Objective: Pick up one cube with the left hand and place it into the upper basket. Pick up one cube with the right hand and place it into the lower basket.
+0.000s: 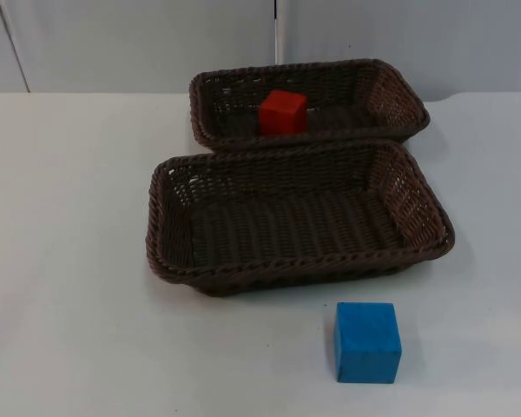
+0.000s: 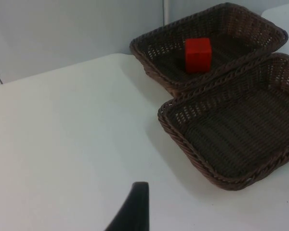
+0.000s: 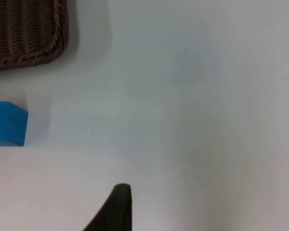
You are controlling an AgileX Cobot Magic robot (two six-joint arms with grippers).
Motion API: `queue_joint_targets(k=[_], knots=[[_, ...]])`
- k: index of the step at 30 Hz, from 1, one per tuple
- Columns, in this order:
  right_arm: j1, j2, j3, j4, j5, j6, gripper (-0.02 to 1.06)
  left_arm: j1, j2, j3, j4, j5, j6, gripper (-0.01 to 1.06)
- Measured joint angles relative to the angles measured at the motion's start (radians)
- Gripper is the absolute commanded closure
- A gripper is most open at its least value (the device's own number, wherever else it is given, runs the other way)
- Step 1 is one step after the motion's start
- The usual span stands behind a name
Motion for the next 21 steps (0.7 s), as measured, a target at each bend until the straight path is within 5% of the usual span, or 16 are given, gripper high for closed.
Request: queue_joint_targets(k=[9, 21], knots=[[0.000, 0.210, -0.031, 0.010, -0.017, -0.033, 0.01, 0.000, 0.000, 0.000, -0.006, 0.000, 0.000, 0.15], [0.038, 0.467, -0.036, 0.165, -0.130, -0.141, 0.01, 0.000, 0.000, 0.000, -0.011, 0.000, 0.000, 0.15]])
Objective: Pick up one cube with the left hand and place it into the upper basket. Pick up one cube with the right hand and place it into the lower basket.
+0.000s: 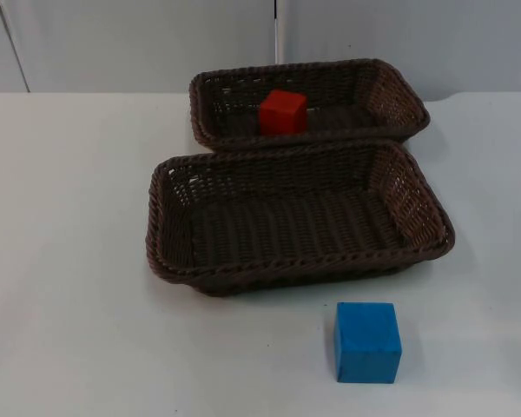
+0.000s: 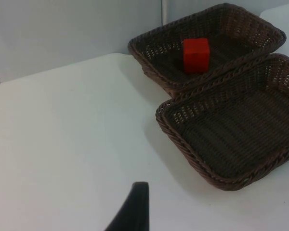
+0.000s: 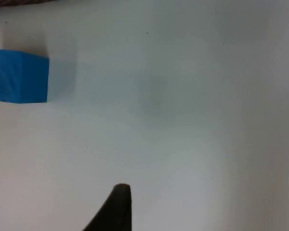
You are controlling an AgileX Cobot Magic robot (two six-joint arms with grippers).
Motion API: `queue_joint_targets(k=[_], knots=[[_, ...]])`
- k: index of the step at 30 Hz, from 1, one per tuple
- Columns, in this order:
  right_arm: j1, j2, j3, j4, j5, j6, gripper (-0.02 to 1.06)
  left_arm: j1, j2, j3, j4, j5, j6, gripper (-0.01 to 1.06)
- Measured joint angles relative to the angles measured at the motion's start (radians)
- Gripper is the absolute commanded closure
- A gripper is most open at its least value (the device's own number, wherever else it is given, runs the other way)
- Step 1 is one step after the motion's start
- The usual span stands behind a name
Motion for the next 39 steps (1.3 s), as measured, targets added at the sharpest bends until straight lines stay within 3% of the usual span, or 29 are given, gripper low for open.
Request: queue_joint_targets(k=[7, 11, 22, 33, 39], knots=[[0.146, 0.055, 0.000, 0.004, -0.089, 0.005, 0.01, 0.000, 0.000, 0.000, -0.010, 0.002, 0.000, 0.15], [0.282, 0.100, 0.000, 0.008, -0.153, 0.059, 0.01, 0.000, 0.000, 0.000, -0.010, 0.002, 0.000, 0.15], [0.526, 0.290, -0.041, 0.010, -0.265, 0.180, 0.01, 0.000, 0.000, 0.000, -0.013, 0.002, 0.000, 0.15], [0.629, 0.525, -0.168, -0.001, -0.308, 0.299, 0.01, 0.000, 0.000, 0.000, -0.015, 0.002, 0.000, 0.15], [0.631, 0.676, -0.233, -0.106, -0.324, 0.474, 0.01, 0.000, 0.000, 0.000, -0.019, 0.006, 0.000, 0.15]])
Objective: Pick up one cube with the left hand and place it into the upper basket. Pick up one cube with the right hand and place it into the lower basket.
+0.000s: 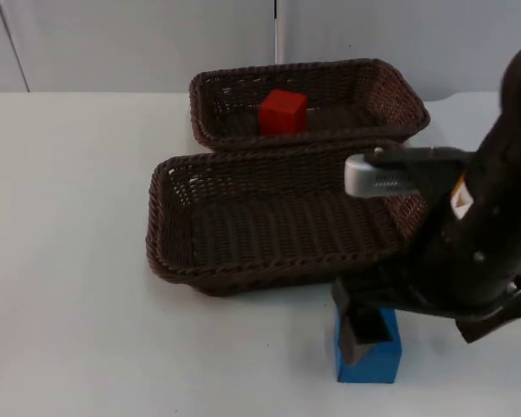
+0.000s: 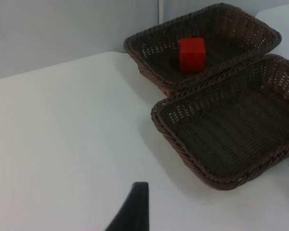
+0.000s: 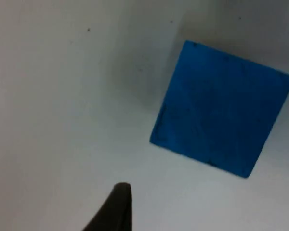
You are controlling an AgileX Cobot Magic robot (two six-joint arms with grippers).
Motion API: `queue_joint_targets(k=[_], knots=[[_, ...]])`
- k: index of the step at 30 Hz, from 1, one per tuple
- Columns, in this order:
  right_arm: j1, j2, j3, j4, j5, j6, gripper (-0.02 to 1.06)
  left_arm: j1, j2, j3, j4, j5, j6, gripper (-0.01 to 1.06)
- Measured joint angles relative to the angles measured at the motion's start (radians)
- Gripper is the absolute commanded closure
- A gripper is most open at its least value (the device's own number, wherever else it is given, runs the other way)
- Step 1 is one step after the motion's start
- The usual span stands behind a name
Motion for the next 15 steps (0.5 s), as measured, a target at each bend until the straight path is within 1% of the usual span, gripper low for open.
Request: queue_joint_targets(k=[2, 4, 8, 15], knots=[[0.000, 0.032, -0.017, -0.025, -0.017, 0.040, 0.01, 0.000, 0.000, 0.000, -0.004, 0.000, 0.000, 0.15], [0.000, 0.043, -0.025, -0.030, -0.034, 0.051, 0.01, 0.000, 0.000, 0.000, -0.006, 0.000, 0.000, 0.15], [0.000, 0.075, -0.048, -0.033, -0.107, 0.083, 0.02, 0.000, 0.000, 0.000, -0.006, 0.002, 0.000, 0.15], [0.002, 0.126, -0.083, -0.033, -0.132, 0.090, 0.02, 0.000, 0.000, 0.000, -0.008, 0.004, 0.000, 0.15]])
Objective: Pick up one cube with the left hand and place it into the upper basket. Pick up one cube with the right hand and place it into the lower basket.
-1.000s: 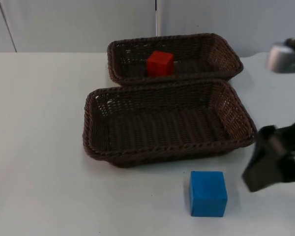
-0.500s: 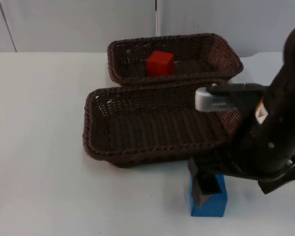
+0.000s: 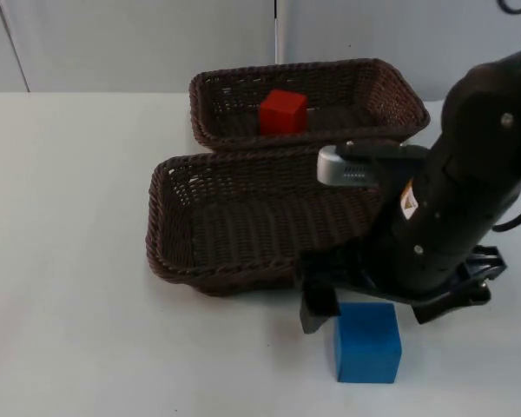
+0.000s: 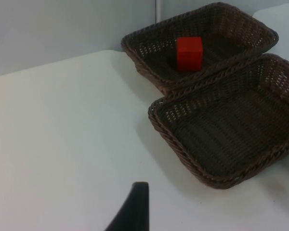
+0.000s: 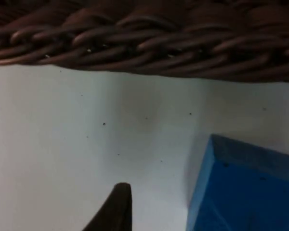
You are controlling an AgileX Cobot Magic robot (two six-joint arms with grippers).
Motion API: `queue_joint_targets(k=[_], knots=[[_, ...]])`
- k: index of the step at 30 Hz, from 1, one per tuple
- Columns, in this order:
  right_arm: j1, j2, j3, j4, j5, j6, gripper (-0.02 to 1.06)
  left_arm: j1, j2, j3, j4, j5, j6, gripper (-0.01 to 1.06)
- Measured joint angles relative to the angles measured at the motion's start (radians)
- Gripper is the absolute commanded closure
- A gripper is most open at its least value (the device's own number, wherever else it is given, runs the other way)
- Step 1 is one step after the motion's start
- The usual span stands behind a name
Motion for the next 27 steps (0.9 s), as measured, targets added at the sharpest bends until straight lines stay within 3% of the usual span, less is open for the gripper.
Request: queue_joint_targets(k=[17, 19, 20, 21, 25, 26, 27], knots=[[0.021, 0.092, -0.012, -0.002, -0.034, 0.001, 0.05, 0.000, 0.000, 0.000, -0.002, 0.002, 0.000, 0.15], [0.021, 0.092, -0.012, -0.018, -0.034, 0.004, 0.16, 0.000, 0.000, 0.000, -0.002, 0.002, 0.000, 0.15], [0.021, 0.092, -0.012, -0.018, -0.034, 0.004, 0.28, 0.000, 0.000, 0.000, -0.002, 0.002, 0.000, 0.15], [0.021, 0.092, -0.012, -0.022, -0.031, 0.004, 0.28, 0.000, 0.000, 0.000, -0.002, 0.002, 0.000, 0.15], [0.021, 0.092, -0.012, -0.026, -0.023, 0.008, 0.68, 0.000, 0.000, 0.000, -0.002, 0.002, 0.000, 0.15], [0.021, 0.092, -0.012, -0.028, -0.018, 0.014, 0.68, 0.000, 0.000, 0.000, -0.002, 0.002, 0.000, 0.15], [0.021, 0.092, -0.013, -0.033, -0.011, 0.014, 0.81, 0.000, 0.000, 0.002, -0.002, 0.002, 0.000, 0.15]])
